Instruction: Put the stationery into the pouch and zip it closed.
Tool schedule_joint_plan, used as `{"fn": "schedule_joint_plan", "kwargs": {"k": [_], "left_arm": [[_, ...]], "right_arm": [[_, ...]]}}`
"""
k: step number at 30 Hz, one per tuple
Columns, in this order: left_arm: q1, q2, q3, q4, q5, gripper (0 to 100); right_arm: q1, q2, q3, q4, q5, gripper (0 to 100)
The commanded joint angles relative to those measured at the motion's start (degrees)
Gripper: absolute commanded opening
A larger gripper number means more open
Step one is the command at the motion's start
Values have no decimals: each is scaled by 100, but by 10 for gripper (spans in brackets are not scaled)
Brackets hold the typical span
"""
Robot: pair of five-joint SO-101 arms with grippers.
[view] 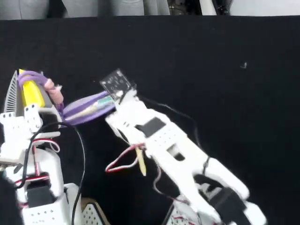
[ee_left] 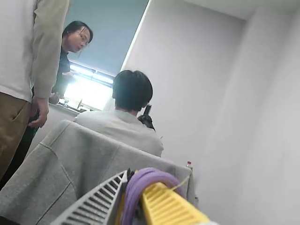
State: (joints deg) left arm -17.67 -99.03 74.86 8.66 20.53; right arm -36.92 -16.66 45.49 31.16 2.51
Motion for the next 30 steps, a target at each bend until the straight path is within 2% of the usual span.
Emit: {"fn": "schedule_joint_plan", "kwargs": {"k": [1, 5, 18, 21, 26, 30], "left_arm": [[-31, -44, -31, -114, 26, 30], [-40, -35, -31, -114, 18, 30], [-40, -18, -31, -132, 18, 30], [-40, -9, -31, -132, 18, 30], [-40, 264, -101, -141, 18, 30], [-40, 1037, -84, -800, 18, 30]], "right_arm": [[431, 1341, -462, -79, -62, 272], [545, 1534, -725, 316, -70, 272], [554, 1358, -1393, 2699, -123, 272], [580, 1156, -1376, 2927, -404, 272], [580, 567, -1332, 3147, -413, 272], [580, -242, -1077, 3103, -404, 272]]}}
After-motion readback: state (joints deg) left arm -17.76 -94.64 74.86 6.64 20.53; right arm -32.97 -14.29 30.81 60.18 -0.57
